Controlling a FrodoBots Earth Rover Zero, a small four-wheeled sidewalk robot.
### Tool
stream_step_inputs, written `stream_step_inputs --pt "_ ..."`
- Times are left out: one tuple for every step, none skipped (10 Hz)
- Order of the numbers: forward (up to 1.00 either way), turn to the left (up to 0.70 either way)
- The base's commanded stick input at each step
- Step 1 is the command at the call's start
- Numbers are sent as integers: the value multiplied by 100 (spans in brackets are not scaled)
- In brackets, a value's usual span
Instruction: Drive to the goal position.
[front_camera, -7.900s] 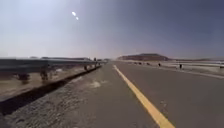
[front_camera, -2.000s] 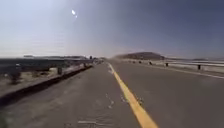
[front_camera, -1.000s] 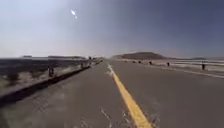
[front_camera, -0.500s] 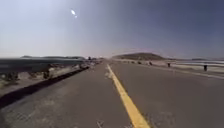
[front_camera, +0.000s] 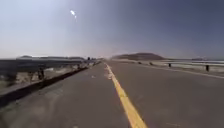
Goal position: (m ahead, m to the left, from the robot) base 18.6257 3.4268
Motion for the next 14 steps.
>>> stream_step_inputs --pt "50 0" --pt "50 0" --pt "50 0" --pt "50 0" --pt "50 0" --pt "50 0" --pt "50 0" --pt "50 0" --pt "50 0" --pt "50 0" --pt "50 0" --pt "50 0" --pt "50 0" --pt "50 0"
